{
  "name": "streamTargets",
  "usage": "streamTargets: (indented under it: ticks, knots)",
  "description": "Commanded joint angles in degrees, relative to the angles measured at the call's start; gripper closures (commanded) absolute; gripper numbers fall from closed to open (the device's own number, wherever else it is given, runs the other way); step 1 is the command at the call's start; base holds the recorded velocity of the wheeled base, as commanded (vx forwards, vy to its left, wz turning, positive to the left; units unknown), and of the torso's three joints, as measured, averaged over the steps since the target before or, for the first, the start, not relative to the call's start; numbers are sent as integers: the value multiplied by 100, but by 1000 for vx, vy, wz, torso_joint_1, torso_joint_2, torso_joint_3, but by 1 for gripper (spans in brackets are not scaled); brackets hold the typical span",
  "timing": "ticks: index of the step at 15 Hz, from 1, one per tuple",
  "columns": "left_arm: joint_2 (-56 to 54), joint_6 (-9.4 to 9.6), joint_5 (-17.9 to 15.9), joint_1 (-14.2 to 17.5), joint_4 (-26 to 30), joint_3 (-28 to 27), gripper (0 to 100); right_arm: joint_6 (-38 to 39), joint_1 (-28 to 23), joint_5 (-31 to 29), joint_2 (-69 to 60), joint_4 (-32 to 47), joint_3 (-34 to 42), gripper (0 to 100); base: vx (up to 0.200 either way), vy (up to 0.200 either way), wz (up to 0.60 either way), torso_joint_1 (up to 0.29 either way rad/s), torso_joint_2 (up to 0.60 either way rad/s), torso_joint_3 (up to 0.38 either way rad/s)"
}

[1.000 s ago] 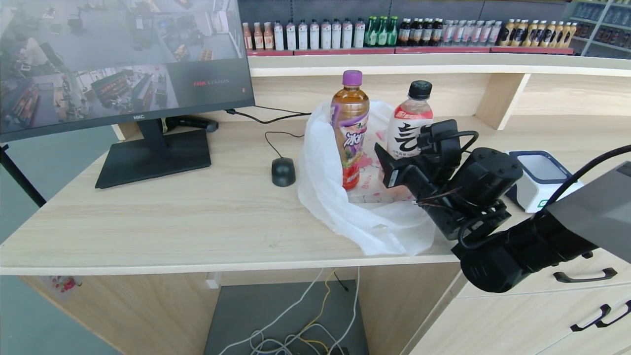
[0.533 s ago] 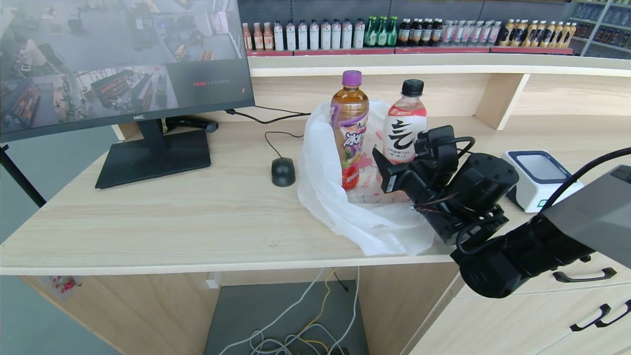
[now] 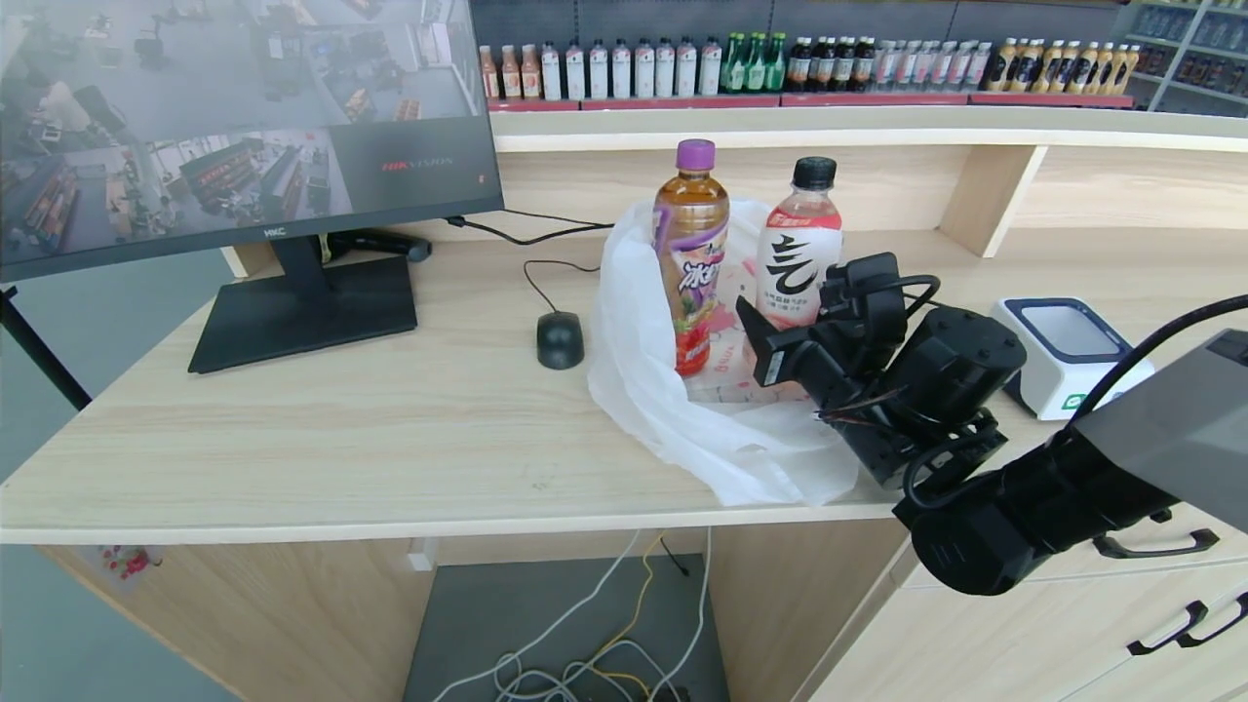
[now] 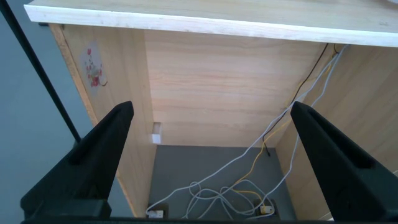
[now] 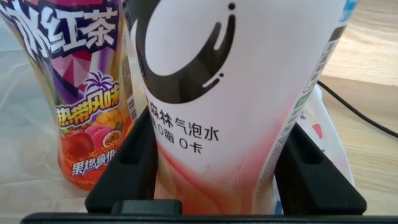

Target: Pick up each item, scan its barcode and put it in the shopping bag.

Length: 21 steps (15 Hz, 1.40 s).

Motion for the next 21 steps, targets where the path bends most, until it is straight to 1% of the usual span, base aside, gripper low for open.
streamTargets:
  ticks: [1,6,7,14,21]
  knots:
    - [-1,0,0,0,-1,0,0,14,14,-8,12,3,14,100,0,0,0,0,0,0]
    - [-1,0,0,0,-1,0,0,93,58,-16,21,3,5,100,0,0,0,0,0,0]
    - [-1,0,0,0,-1,0,0,111,58,-8,21,3,-3,0,0,0,0,0,0,0]
    - [-1,0,0,0,-1,0,0,260,120,-8,-163,-41,32,0,0,0,0,0,0,0]
    - [-1,0,0,0,-1,0,0,269,111,-8,-656,-50,445,0,0,0,0,0,0,0]
